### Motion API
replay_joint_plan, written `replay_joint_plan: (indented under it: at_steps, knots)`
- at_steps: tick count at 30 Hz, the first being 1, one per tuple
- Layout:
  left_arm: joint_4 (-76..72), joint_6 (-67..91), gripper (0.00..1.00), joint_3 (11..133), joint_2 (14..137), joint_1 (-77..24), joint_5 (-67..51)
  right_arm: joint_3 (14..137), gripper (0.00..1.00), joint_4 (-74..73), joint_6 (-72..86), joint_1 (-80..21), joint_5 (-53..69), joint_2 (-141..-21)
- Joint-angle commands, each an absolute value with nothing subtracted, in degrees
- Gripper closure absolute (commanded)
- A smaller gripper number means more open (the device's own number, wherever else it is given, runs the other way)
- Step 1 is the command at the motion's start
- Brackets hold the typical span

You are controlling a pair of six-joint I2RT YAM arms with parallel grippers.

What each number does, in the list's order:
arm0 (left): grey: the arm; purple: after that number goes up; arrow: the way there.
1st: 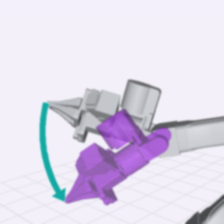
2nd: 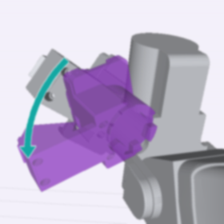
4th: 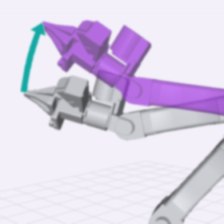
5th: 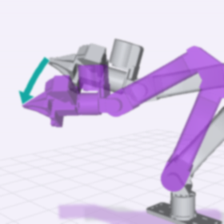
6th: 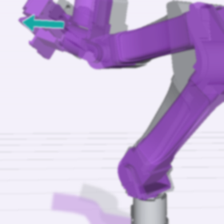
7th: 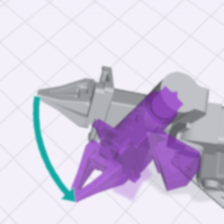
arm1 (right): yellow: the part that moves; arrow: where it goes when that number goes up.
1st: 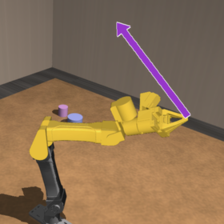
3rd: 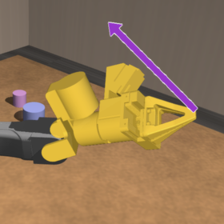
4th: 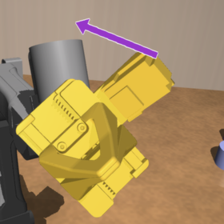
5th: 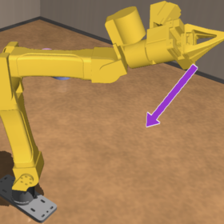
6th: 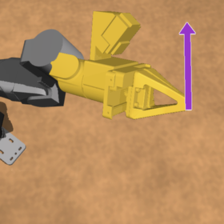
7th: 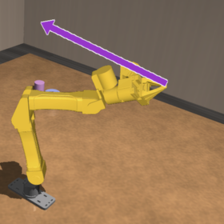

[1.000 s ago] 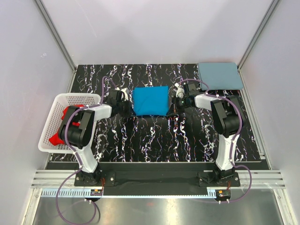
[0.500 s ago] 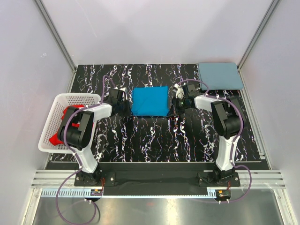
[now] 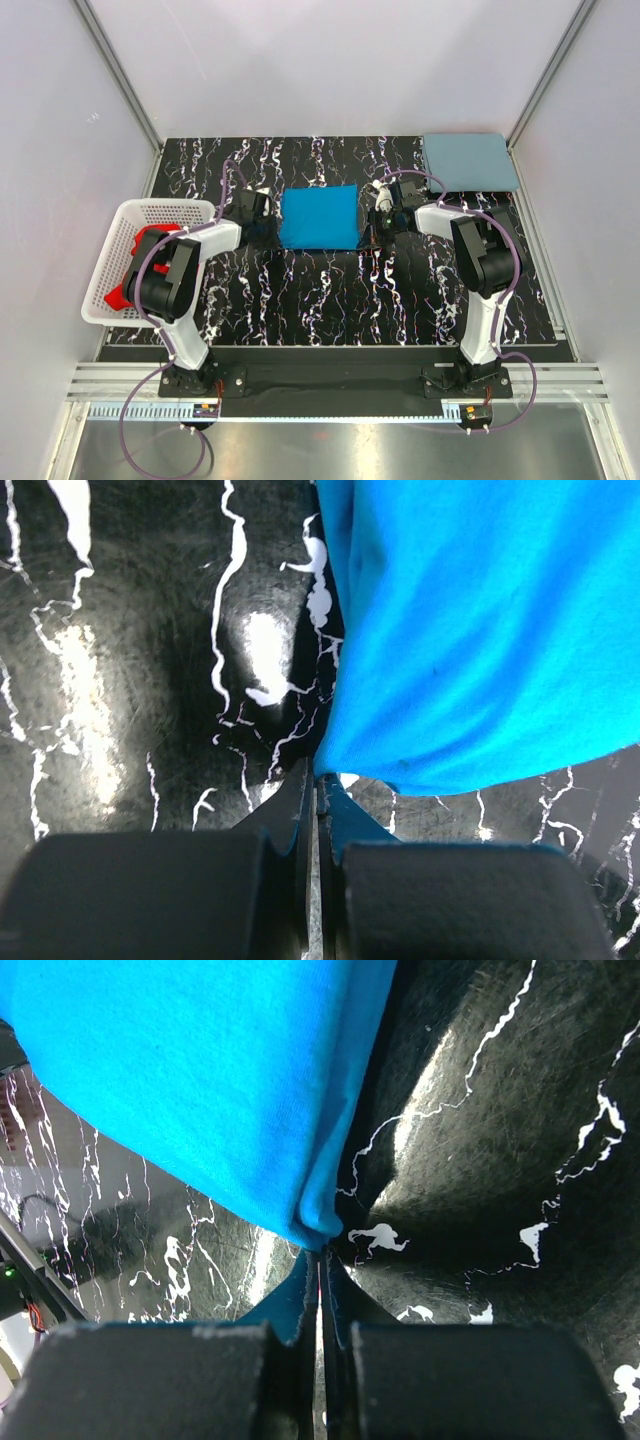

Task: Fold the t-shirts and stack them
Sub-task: Fold the tshirt

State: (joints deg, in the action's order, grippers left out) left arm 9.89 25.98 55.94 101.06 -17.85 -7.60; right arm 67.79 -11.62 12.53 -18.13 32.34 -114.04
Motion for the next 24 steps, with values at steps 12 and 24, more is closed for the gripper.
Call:
replay_joint_plan:
  at_steps: [12, 24]
  knots:
    - [15.5, 24.7, 1.0, 59.1, 98.5, -17.2, 4.2, 65.1, 1.0, -12.8, 10.2, -17.6, 26.3, -109.2]
    - [23.4, 27.1, 0.87, 59.5, 95.2, -18.0, 0.4, 64.5, 0.92, -16.7, 11.6, -17.7, 28.9, -108.4]
